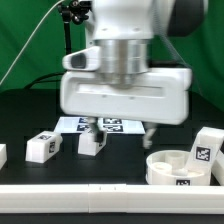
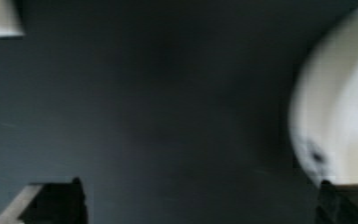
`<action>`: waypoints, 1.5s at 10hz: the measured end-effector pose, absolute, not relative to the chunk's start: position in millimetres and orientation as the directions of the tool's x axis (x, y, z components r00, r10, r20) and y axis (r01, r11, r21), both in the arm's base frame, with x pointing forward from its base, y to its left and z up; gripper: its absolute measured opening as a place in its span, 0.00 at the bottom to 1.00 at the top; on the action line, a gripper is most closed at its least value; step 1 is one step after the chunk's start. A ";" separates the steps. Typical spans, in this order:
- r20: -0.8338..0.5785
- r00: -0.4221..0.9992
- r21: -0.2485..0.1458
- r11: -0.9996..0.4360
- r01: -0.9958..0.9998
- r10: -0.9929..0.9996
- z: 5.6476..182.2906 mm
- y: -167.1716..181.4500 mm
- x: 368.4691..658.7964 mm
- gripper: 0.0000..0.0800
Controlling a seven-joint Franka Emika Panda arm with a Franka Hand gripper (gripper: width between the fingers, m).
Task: Assemble stool
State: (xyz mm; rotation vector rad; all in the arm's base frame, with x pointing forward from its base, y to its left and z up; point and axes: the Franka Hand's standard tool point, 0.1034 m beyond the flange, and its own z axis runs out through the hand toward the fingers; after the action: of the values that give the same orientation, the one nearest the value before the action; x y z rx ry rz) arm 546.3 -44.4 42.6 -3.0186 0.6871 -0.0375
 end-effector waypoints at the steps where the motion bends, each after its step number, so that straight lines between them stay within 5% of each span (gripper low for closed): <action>1: 0.012 0.894 -0.050 -0.893 -0.447 -0.448 41.5 -52.1 543.8 0.81; 12: -0.013 0.888 -0.058 -0.887 -0.459 -0.459 30.5 -71.5 521.5 0.81; 15: -0.228 0.894 -0.104 -0.903 -0.416 -0.386 41.9 -52.0 533.8 0.81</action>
Offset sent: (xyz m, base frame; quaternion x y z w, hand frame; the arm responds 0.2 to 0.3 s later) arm 0.0000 0.0000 0.0000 0.0000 0.0000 0.0000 1.0000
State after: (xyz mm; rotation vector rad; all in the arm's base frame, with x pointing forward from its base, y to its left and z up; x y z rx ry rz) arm 533.8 -52.0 41.9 -2.9104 0.6200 0.3048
